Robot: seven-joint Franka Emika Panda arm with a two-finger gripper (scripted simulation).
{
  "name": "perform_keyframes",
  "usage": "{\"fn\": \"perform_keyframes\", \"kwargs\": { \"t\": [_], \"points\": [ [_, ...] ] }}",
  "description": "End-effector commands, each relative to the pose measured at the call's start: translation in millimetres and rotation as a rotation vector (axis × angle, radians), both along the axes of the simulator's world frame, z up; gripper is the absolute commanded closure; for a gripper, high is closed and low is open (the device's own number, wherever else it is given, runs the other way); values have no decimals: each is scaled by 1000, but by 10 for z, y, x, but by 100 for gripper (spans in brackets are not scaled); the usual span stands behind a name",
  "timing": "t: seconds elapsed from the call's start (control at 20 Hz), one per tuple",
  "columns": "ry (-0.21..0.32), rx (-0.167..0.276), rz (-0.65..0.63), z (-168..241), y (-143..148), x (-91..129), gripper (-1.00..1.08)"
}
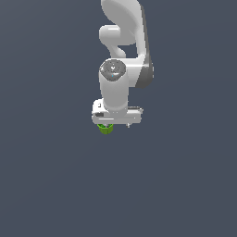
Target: Pick up the object and move it to a goal position.
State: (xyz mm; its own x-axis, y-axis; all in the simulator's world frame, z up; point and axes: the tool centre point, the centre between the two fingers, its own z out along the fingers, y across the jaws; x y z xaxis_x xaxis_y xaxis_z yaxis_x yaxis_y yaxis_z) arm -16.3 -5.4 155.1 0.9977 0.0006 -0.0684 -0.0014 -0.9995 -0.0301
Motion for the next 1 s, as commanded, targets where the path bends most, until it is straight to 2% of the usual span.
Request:
{"fn": "perform_keyframes", "kwargs": {
  "t": [0.0, 0.3, 0.55, 0.95],
  "points": [
    [0, 0, 0, 0, 0, 0, -20],
    [-6, -9, -8, 68, -158, 22, -20],
    [-6, -8, -2, 58, -168, 14, -20],
    [-4, -3, 51, -21, -302, -59, -20]
  ]
}}
